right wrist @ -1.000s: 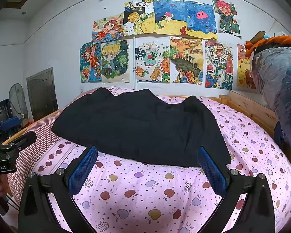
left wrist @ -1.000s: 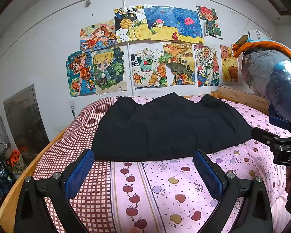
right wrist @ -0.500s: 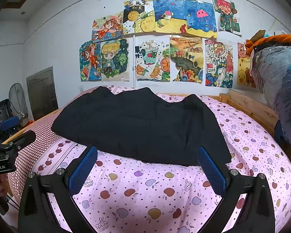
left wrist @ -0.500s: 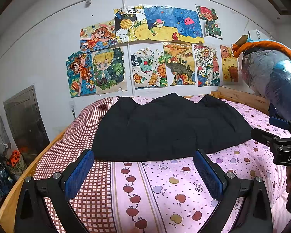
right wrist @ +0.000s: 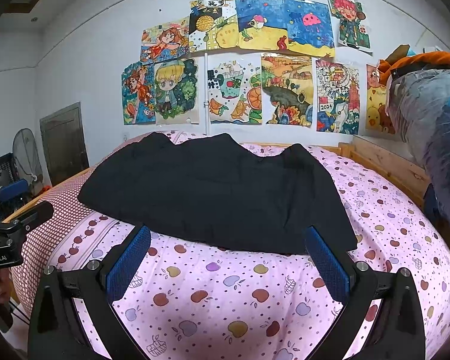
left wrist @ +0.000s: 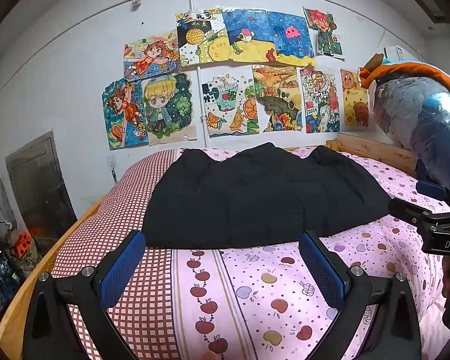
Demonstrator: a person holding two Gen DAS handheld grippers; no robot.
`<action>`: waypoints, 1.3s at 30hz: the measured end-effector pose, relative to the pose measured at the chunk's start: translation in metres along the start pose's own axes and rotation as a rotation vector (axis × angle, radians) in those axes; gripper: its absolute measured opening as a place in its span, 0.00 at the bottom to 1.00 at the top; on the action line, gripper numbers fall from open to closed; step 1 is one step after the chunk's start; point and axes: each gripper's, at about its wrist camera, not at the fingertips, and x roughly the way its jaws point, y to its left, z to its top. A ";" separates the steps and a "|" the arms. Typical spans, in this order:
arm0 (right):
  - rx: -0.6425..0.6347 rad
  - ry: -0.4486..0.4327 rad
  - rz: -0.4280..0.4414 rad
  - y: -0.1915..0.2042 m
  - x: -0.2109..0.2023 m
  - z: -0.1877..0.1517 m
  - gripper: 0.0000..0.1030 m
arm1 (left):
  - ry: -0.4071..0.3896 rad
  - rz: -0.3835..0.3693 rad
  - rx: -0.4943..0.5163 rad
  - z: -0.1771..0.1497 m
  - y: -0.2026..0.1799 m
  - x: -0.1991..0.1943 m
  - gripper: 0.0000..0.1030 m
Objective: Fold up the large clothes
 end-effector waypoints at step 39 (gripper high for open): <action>0.016 0.025 -0.013 0.000 0.003 -0.002 0.98 | 0.004 0.000 0.000 0.001 0.000 0.000 1.00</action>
